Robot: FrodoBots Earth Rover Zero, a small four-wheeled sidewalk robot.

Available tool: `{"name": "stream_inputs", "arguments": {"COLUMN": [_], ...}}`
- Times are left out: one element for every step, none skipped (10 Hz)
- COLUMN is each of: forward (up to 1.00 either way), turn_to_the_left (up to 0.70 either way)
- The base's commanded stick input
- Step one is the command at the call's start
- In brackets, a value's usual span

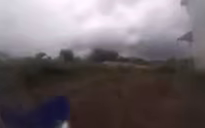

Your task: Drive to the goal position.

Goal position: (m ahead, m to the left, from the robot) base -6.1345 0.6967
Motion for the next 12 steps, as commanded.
{"name": "stream_inputs", "arguments": {"forward": [0.70, 0.70, 0.70, 0.70, 0.70, 0.70, 0.70, 0.70, 0.70, 0.70, 0.70, 0.70], "turn_to_the_left": [0.00, -0.28, -0.35, -0.35, -0.35, -0.35, -0.35, -0.35, -0.35, -0.35, -0.02, 0.00]}}
